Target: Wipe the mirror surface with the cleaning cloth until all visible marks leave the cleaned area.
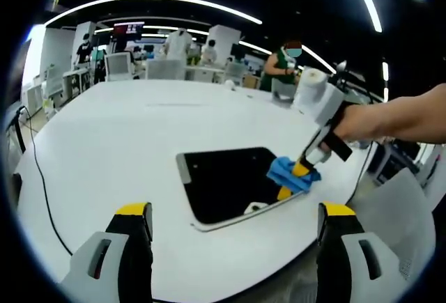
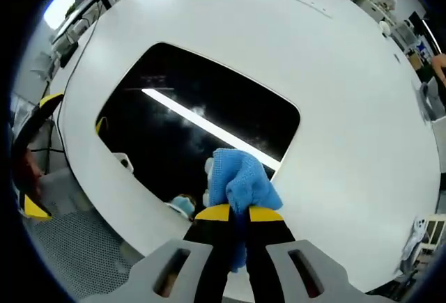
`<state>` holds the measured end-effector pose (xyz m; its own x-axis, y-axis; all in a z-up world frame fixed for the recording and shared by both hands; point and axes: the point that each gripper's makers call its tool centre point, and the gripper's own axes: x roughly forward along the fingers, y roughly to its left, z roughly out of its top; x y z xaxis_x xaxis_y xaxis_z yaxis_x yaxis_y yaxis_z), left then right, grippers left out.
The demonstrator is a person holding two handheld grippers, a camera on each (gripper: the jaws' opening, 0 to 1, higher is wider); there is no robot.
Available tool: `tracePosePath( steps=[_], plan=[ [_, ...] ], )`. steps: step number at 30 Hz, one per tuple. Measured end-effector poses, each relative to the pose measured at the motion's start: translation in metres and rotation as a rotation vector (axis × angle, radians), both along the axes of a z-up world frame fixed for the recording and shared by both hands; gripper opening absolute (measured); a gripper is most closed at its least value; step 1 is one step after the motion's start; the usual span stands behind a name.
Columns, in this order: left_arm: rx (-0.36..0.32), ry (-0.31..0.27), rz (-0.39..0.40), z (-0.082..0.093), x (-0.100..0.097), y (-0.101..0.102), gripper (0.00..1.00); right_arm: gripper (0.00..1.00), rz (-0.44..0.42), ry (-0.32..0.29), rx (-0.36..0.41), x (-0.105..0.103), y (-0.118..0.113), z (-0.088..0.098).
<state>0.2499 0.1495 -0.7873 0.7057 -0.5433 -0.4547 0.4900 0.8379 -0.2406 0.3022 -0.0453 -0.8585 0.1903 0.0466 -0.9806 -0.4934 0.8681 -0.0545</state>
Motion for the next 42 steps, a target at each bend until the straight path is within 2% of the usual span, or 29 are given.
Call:
tracePosePath(
  steps=[9,20,28,42],
  plan=[
    [0.006,0.002,-0.006,-0.001,-0.001,0.000,0.99,0.01,0.051,0.027,-0.032,0.002,0.004,0.000],
    [0.008,-0.002,-0.005,0.000,0.000,0.000,0.99,0.01,0.087,0.038,-0.023,0.002,0.029,0.000],
    [0.009,-0.002,-0.008,0.000,-0.001,-0.001,0.99,0.01,0.079,0.040,-0.020,-0.006,0.038,0.005],
    [0.016,0.001,-0.019,-0.001,-0.002,-0.002,0.99,0.01,0.053,0.037,-0.018,0.005,0.041,-0.005]
  ],
)
